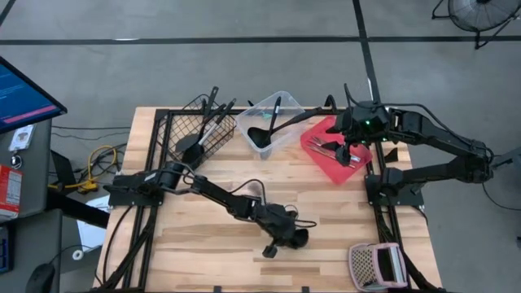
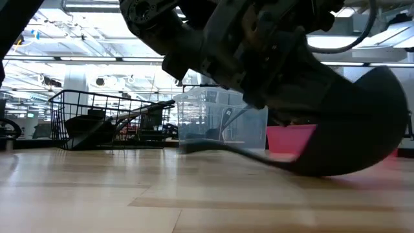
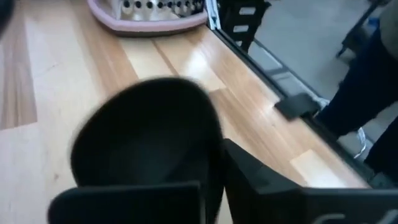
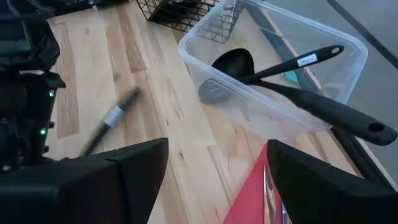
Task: Pick & Place Kitchen Items
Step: Put the ladle into the transparent bin
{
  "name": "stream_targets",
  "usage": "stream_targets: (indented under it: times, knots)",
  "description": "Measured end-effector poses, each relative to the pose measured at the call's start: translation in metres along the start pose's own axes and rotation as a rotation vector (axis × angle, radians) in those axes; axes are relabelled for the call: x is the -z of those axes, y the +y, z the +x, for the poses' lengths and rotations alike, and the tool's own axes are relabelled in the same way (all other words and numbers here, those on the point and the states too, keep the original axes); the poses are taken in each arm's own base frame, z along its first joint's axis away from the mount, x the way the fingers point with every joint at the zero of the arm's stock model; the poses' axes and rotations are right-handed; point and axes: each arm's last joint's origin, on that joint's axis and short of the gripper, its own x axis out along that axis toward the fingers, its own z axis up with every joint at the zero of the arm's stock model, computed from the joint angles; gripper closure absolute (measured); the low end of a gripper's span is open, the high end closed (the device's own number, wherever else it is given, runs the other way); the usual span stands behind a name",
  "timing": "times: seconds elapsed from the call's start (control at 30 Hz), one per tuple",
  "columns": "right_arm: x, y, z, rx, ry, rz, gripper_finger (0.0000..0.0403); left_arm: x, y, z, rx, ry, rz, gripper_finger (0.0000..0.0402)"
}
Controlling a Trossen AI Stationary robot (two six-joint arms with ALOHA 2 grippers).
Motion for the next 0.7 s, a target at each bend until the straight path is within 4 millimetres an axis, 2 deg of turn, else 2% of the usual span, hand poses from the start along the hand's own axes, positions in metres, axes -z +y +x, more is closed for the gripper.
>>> stream_targets:
  times: [0.13,0.2,0.37,0.5,0.6,0.7]
  knots:
    - [0.002,0.000,-0.002,0.001,0.014,0.008,0.0133,-0.006,-0.001,-0.005,-0.003,-0.006,-0.061,0.0399]
    - [0.003,0.000,-0.003,0.001,0.011,0.020,0.0133,-0.016,-0.001,-0.012,-0.017,-0.030,-0.071,0.0400]
    - [0.009,0.000,-0.015,-0.005,0.000,0.075,0.0133,-0.063,-0.004,-0.045,-0.112,-0.168,-0.046,0.0401]
    - [0.014,0.004,-0.029,-0.031,-0.034,0.101,0.0133,-0.106,-0.004,-0.092,-0.262,-0.312,-0.068,0.0401]
    - [0.017,0.007,-0.043,-0.065,-0.093,0.093,0.0133,-0.139,-0.008,-0.135,-0.341,-0.468,-0.122,0.0401]
    - [0.016,0.013,-0.049,-0.121,-0.201,0.071,0.0133,-0.172,-0.018,-0.184,-0.339,-0.654,-0.129,0.0401]
